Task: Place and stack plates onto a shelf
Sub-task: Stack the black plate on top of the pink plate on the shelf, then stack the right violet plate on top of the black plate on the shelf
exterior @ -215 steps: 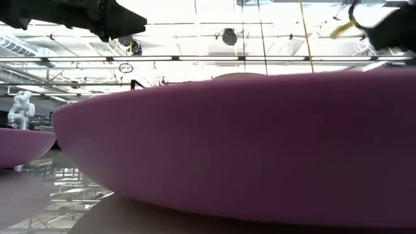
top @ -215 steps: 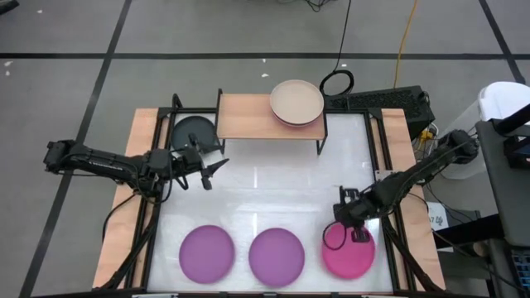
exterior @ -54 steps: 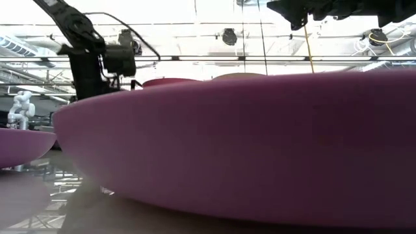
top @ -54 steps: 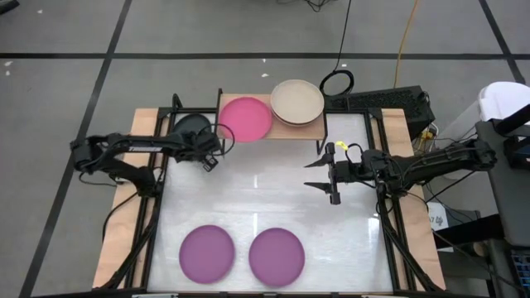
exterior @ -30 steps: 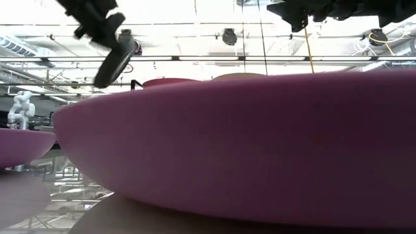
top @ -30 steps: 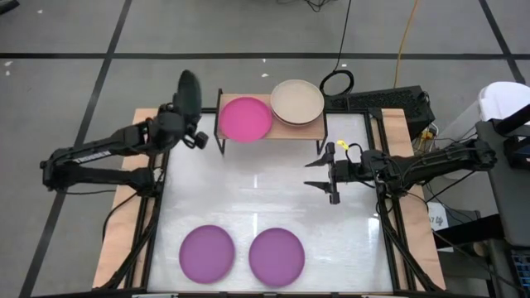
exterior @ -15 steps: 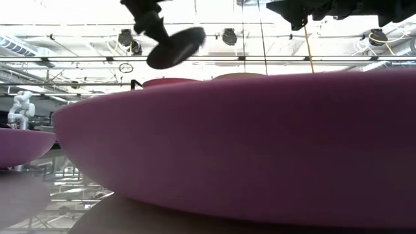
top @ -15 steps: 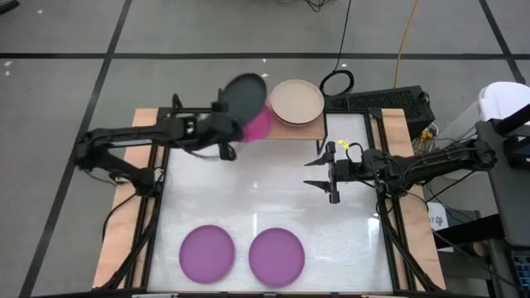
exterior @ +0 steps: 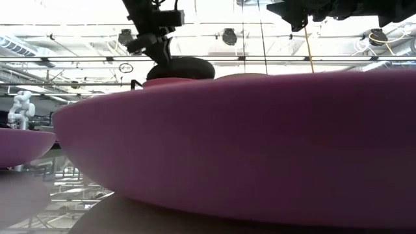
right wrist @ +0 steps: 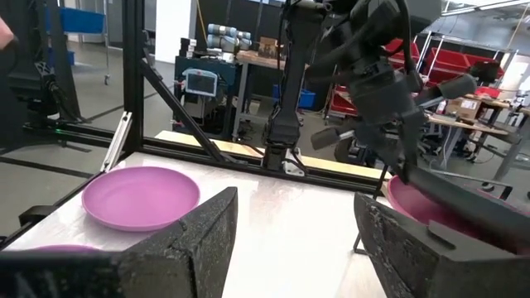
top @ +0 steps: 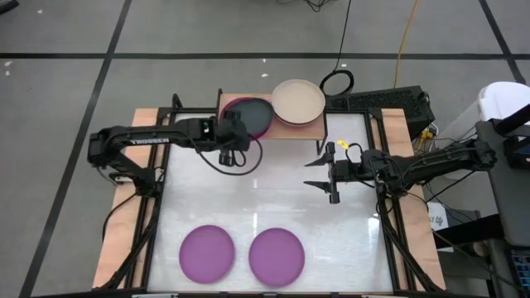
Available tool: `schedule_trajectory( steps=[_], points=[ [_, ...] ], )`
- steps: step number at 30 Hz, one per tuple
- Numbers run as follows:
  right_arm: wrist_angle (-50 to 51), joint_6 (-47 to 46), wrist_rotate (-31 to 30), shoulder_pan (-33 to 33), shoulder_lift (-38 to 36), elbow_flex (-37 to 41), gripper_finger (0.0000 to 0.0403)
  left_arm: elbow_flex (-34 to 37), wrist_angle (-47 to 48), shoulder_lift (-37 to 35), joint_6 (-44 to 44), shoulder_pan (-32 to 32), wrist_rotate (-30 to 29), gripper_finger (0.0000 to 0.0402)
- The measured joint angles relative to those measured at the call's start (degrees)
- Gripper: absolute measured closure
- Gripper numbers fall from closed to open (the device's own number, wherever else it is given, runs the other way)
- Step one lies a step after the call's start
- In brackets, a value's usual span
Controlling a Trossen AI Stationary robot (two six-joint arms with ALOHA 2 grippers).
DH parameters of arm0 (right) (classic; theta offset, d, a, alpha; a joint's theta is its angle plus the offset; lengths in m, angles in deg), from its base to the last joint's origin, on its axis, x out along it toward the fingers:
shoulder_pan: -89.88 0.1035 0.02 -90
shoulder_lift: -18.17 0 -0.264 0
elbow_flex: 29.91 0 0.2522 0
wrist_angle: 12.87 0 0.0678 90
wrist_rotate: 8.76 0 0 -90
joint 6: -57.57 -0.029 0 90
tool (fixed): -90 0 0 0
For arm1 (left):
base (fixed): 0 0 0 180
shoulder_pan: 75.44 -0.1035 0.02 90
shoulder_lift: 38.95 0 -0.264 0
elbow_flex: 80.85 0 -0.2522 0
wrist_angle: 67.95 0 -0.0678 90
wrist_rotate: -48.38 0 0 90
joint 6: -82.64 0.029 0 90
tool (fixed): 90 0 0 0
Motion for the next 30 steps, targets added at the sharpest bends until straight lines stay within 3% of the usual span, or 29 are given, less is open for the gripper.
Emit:
schedule_trajectory(
  steps=[10,17,24,30],
  points=[
    [0.0,-0.5,0.0,0.0,0.0,0.0,0.0181,-2.7,1.8,-0.2,-3.4,0.1,0.7,0.0276],
    [1.0,-0.5,0.0,0.0,0.0,0.0,0.0181,-8.0,9.5,-0.2,-10.3,0.6,0.7,0.0207],
    [2.0,-2.4,0.0,0.0,0.0,0.0,0.0181,-14.1,8.8,-3.8,-19.4,4.6,0.8,0.0195],
    [4.7,-3.7,0.1,0.1,0.0,0.0,0.0181,-7.2,-1.5,-12.1,-23.3,10.3,0.5,0.0195]
  ],
)
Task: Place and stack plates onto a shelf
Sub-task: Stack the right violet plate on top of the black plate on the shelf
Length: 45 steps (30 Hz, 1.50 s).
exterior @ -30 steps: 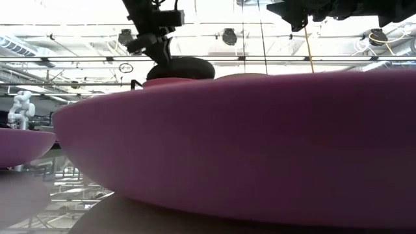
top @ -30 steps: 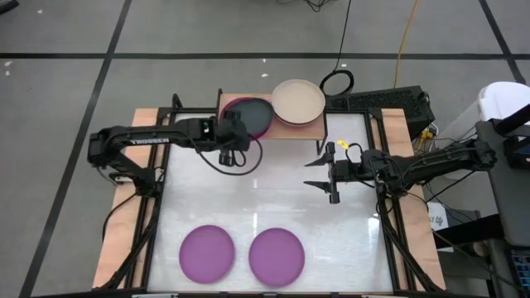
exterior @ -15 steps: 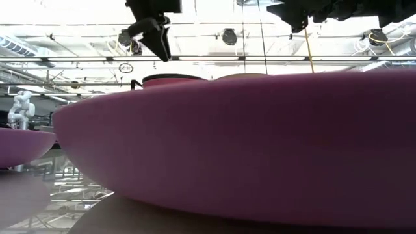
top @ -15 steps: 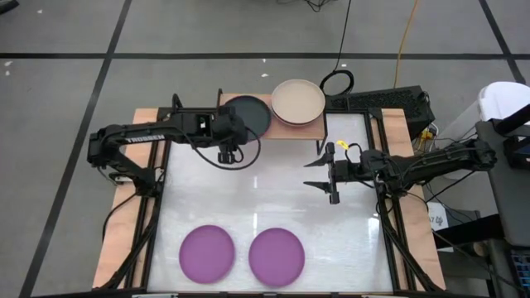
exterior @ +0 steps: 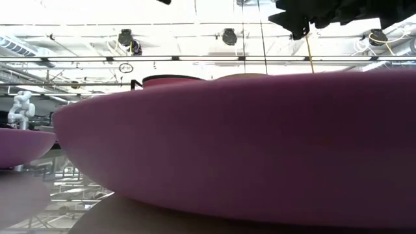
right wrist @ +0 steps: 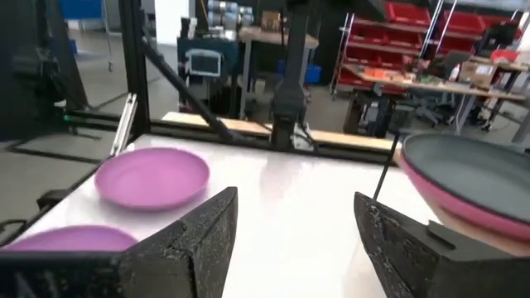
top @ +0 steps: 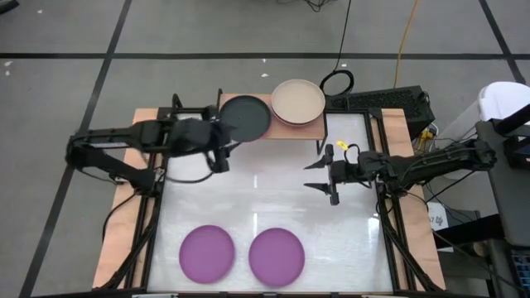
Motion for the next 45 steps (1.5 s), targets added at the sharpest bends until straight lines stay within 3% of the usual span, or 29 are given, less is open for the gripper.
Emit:
schedule_trajectory(
  steps=[11,18,23,26,30,45],
  points=[
    [4.2,0.2,-0.3,3.1,1.4,-2.0,0.0181,31.7,-43.4,-16.5,-1.0,7.9,-1.8,0.0195],
    [10.9,1.7,-0.2,5.6,9.0,-7.4,0.0181,43.2,-61.0,-18.9,-1.2,8.5,-1.8,0.0195],
    [18.4,-0.2,0.3,7.9,17.2,-13.5,0.0181,44.9,-62.6,-18.7,-2.5,8.5,-1.8,0.0195],
    [20.9,-3.0,3.8,9.1,21.7,-15.8,0.0181,45.1,-61.9,-18.6,-3.7,8.5,-1.8,0.0195],
    [18.2,-7.8,9.0,10.6,27.4,-16.6,0.0181,45.1,-61.7,-18.6,-4.2,8.6,-1.8,0.0195],
    [6.8,-18.3,9.2,11.9,41.9,-16.6,0.0181,45.1,-60.8,-18.6,-5.8,8.6,-1.7,0.0195]
  ],
)
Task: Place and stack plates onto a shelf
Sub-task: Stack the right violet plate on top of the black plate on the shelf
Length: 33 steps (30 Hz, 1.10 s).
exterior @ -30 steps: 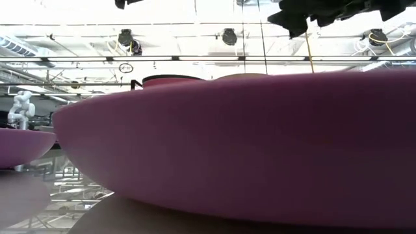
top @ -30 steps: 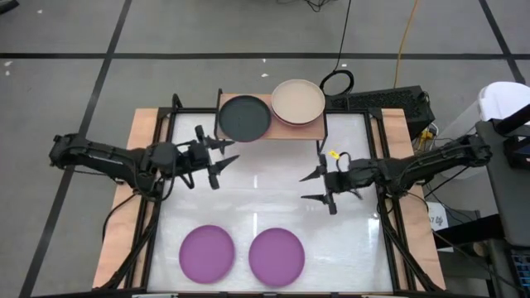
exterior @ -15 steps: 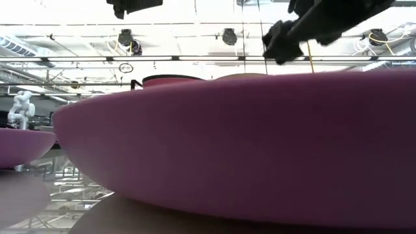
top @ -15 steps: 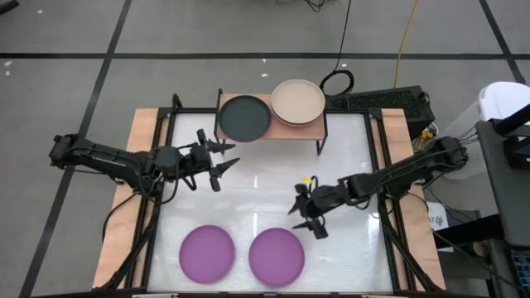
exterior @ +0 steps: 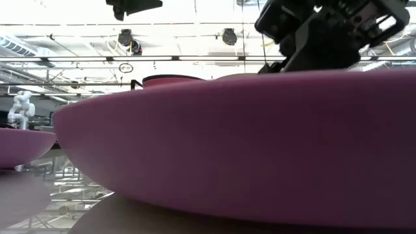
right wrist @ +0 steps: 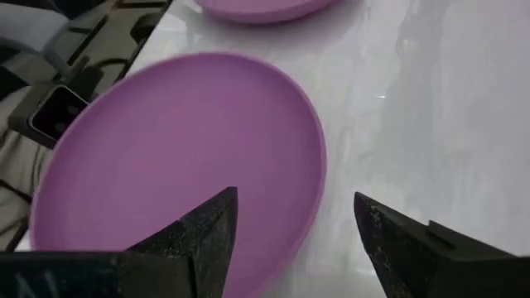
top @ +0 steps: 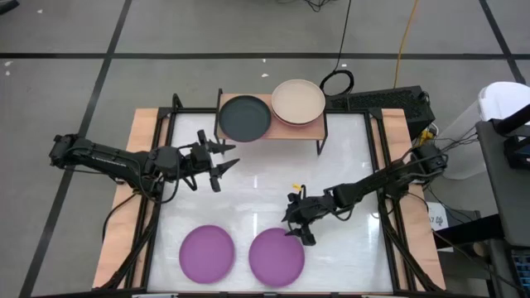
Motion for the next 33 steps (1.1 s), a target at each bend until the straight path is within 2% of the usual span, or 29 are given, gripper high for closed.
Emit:
schedule_trajectory(
  steps=[9,21,26,33],
  points=[
    [-2.2,-1.8,0.0,0.0,5.4,0.0,0.0181,0.0,1.0,0.0,-0.6,0.0,0.2,0.0195],
    [-1.8,-2.7,0.0,1.5,7.2,0.0,0.0189,0.0,1.3,0.0,-0.9,0.0,0.2,0.0195],
    [-1.1,-2.5,-0.1,1.5,7.2,0.0,0.0240,0.0,1.6,0.0,-1.7,0.0,0.1,0.0195],
    [1.0,0.6,-0.1,1.2,7.2,0.0,0.0366,0.0,2.3,0.0,-2.0,0.0,0.1,0.0195]
  ],
)
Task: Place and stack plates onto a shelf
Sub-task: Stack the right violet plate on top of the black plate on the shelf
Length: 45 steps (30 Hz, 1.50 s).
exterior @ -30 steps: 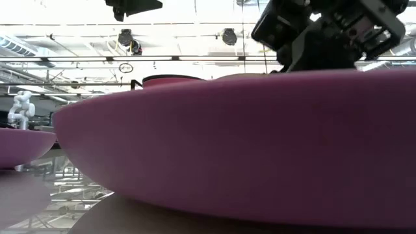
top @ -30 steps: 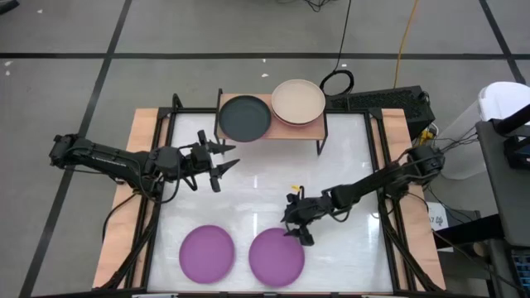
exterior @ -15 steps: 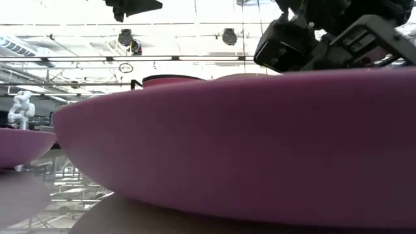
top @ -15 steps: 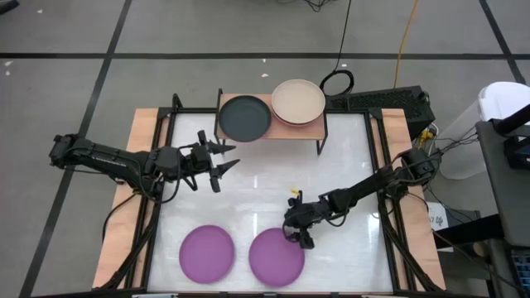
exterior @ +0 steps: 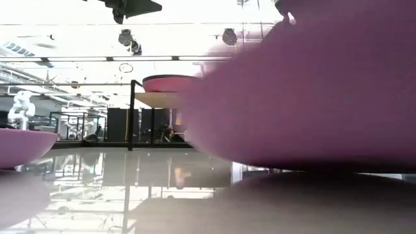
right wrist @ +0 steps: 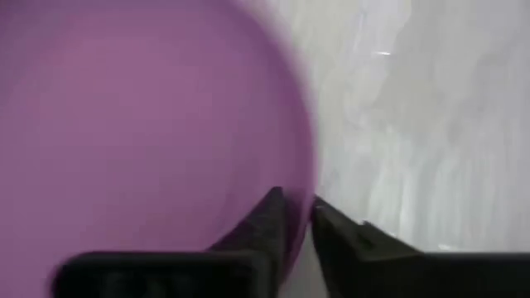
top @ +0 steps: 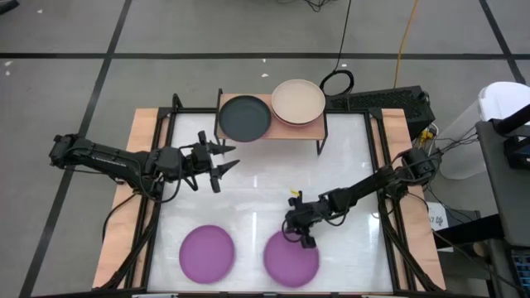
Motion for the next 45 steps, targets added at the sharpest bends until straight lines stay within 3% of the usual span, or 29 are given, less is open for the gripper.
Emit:
schedule_trajectory(
  steps=[2,7,15,20,24,27,33,39,45],
  points=[
    [-0.1,0.6,0.1,-0.5,-0.3,0.0,0.0392,0.0,0.0,0.0,0.0,0.0,0.0,0.0195],
    [0.8,1.3,-0.7,-2.8,-3.1,0.0,0.0400,0.0,-0.2,0.0,0.0,0.0,-0.2,0.0195],
    [0.8,9.1,-13.1,-9.7,-16.5,0.1,0.0402,0.0,-6.6,-5.2,6.6,2.8,-0.2,0.0195],
    [-10.8,16.1,-20.9,-18.0,-24.1,0.1,0.0402,0.0,-6.4,-7.1,10.4,3.7,-0.4,0.0195],
    [-25.6,16.2,-15.3,-27.7,-26.6,0.0,0.0402,0.0,-5.3,-6.8,10.7,3.7,-0.4,0.0195],
    [-32.0,10.3,-9.7,-35.6,-25.8,-0.7,0.0402,0.0,-5.0,-6.5,11.4,3.7,-0.4,0.0195],
    [-25.3,5.1,-2.7,-46.7,-17.3,-12.1,0.0402,0.0,-6.2,-6.5,12.6,3.7,-0.4,0.0195],
    [-12.0,5.3,2.6,-49.7,-5.2,-27.1,0.0403,0.0,-6.3,-6.6,12.8,3.7,-0.4,0.0195],
    [-9.9,6.8,3.0,-50.1,1.5,-31.3,0.0403,0.0,-4.9,-6.6,12.6,3.7,-0.5,0.0195]
  ],
)
